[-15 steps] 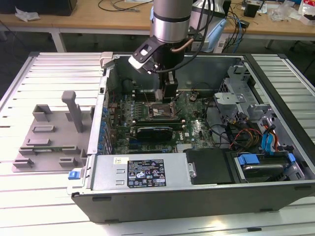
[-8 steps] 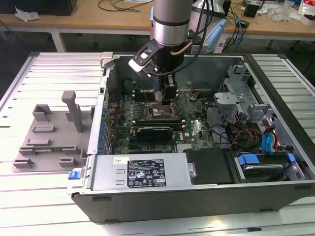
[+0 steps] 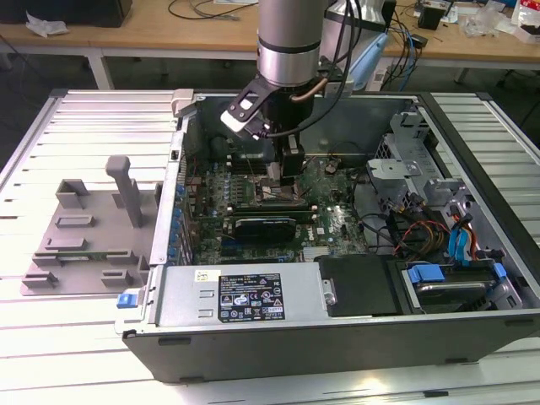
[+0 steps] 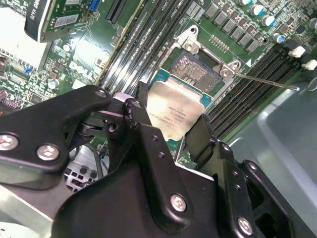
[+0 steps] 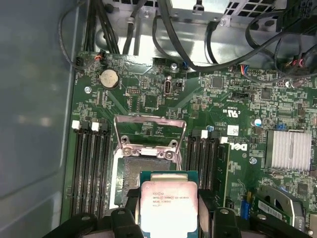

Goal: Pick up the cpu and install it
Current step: 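Place the cpu into insertion slot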

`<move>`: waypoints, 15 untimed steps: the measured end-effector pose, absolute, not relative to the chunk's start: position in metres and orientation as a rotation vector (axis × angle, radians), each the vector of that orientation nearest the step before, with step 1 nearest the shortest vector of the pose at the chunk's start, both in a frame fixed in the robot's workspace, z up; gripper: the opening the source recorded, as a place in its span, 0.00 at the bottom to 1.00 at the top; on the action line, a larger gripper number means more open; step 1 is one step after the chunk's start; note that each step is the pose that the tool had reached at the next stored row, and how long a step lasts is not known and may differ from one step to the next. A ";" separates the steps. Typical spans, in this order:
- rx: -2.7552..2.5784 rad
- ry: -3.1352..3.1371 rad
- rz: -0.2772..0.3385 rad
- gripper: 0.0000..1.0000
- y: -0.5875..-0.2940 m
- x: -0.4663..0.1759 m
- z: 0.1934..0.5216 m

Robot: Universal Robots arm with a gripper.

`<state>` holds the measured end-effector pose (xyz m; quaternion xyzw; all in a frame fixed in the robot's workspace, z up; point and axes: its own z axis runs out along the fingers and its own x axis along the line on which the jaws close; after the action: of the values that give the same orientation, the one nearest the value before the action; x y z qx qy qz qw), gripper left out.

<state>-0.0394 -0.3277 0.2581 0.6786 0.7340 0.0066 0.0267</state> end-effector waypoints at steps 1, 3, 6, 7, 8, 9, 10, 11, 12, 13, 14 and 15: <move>2.096 2.267 0.019 0.55 -0.328 -0.039 0.257; 2.095 2.267 0.018 0.55 -0.325 -0.041 0.254; 2.093 2.264 0.012 0.55 -0.321 -0.042 0.251; 2.092 2.263 0.009 0.55 -0.320 -0.042 0.248; 2.091 2.262 0.008 0.55 -0.320 -0.042 0.246; 2.091 2.262 0.007 0.55 -0.319 -0.042 0.243; 2.090 2.262 0.006 0.55 -0.319 -0.043 0.241; 2.090 2.262 0.006 0.55 -0.319 -0.043 0.239; 2.090 2.262 0.006 0.55 -0.318 -0.043 0.238; 2.090 2.262 0.006 0.55 -0.317 -0.043 0.237; 2.090 2.262 0.006 0.55 -0.317 -0.043 0.237; 2.090 2.262 0.006 0.55 -0.316 -0.044 0.236</move>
<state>-0.0437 -0.3161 0.2359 0.6784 0.7340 0.0020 0.0309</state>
